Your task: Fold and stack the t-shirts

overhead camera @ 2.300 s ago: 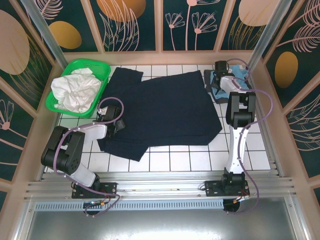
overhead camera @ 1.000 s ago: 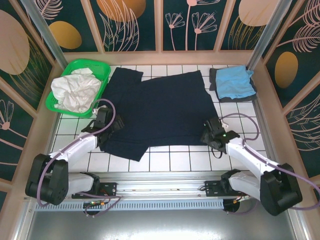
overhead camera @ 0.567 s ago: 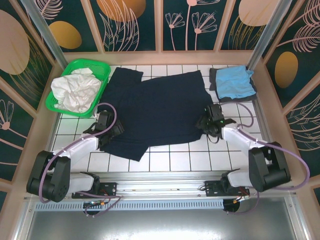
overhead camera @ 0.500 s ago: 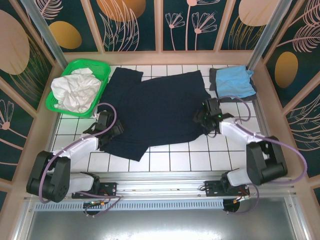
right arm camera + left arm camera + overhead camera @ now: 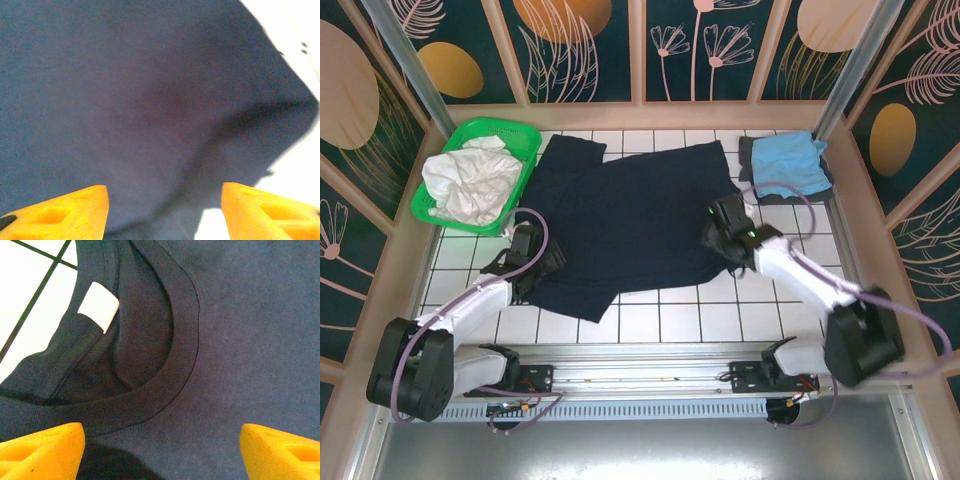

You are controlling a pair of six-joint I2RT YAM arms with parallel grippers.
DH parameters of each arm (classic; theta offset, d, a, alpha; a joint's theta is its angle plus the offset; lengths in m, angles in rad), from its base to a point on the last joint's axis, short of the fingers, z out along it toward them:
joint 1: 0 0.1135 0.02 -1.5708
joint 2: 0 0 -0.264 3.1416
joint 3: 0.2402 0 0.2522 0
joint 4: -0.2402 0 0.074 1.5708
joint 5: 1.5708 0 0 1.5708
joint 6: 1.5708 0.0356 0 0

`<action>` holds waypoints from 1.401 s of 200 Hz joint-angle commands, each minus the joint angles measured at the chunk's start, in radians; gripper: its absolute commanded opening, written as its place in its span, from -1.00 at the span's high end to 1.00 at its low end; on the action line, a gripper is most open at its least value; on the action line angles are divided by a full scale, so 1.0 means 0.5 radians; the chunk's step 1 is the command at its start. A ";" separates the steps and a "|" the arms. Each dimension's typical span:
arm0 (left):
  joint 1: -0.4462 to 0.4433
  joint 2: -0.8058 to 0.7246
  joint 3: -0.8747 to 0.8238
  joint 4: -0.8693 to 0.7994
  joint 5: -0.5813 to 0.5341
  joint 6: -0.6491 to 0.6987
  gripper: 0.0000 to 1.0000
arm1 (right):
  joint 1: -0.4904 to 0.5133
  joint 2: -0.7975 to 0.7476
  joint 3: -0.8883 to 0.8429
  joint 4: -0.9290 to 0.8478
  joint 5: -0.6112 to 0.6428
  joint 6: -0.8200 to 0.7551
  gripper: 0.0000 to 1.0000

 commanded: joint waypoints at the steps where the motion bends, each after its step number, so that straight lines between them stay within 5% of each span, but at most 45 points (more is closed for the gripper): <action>1: 0.010 -0.071 -0.034 -0.042 0.067 -0.040 -0.59 | -0.019 -0.367 -0.294 -0.292 0.186 0.279 -0.08; 25: 0.009 -0.179 -0.081 -0.072 0.101 -0.067 -0.58 | -0.200 -0.506 -0.561 -0.047 -0.078 0.215 0.00; 50: 0.010 -0.318 -0.153 -0.134 0.107 -0.100 -0.58 | -0.399 -0.298 -0.636 0.305 -0.346 0.056 0.01; 83: 0.009 -0.448 -0.291 -0.174 0.129 -0.179 -0.59 | -0.412 -0.001 -0.593 0.610 -0.459 -0.009 0.01; 181: 0.010 -0.487 -0.361 -0.202 0.110 -0.280 -0.51 | -0.402 0.042 -0.580 0.809 -0.527 -0.025 0.22; 252: 0.010 -0.469 -0.334 -0.248 0.018 -0.268 -0.57 | -0.397 0.345 -0.466 0.871 -0.549 -0.113 0.23; 280: 0.010 -0.436 -0.317 -0.251 0.021 -0.262 -0.56 | -0.399 0.360 -0.454 0.805 -0.544 -0.114 0.47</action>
